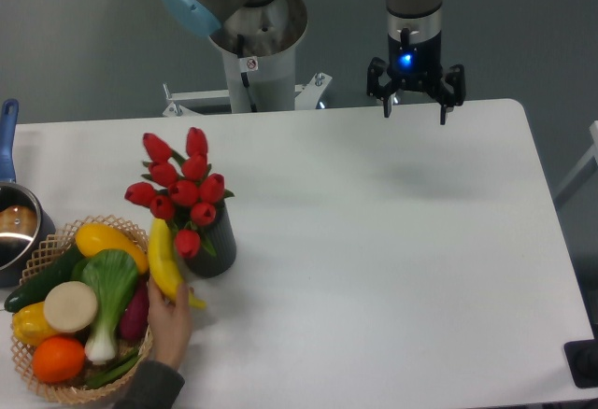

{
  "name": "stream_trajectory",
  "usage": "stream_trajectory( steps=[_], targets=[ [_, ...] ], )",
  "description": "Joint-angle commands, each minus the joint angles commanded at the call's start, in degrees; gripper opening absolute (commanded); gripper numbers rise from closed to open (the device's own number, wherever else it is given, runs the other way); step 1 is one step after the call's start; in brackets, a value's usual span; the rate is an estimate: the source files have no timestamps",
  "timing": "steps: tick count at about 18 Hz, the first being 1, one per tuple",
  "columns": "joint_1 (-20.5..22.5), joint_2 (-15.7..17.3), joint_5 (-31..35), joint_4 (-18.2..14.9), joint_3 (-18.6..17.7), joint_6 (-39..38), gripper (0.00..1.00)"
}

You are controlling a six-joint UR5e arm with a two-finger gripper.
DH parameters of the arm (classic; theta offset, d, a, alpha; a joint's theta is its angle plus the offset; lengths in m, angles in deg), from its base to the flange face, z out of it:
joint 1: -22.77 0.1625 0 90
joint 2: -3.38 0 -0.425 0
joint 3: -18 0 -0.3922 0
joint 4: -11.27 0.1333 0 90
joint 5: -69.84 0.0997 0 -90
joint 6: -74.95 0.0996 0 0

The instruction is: Pick up the flowers from the vase

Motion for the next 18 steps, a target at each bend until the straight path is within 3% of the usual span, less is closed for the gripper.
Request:
stream_trajectory(
  steps=[5,10,14,18],
  targets=[
    [-0.3,0.3,-0.1,-0.3,-0.2,-0.1,1.00],
    [-0.2,2.9,-0.9,-1.6,-1.1,-0.2,1.00],
    [-0.1,5.1,-4.2,-3.4,-1.4,-0.5,1.00],
    [0.0,6.8,-11.6,-2.8,-4.3,-0.7,1.00]
  ],
)
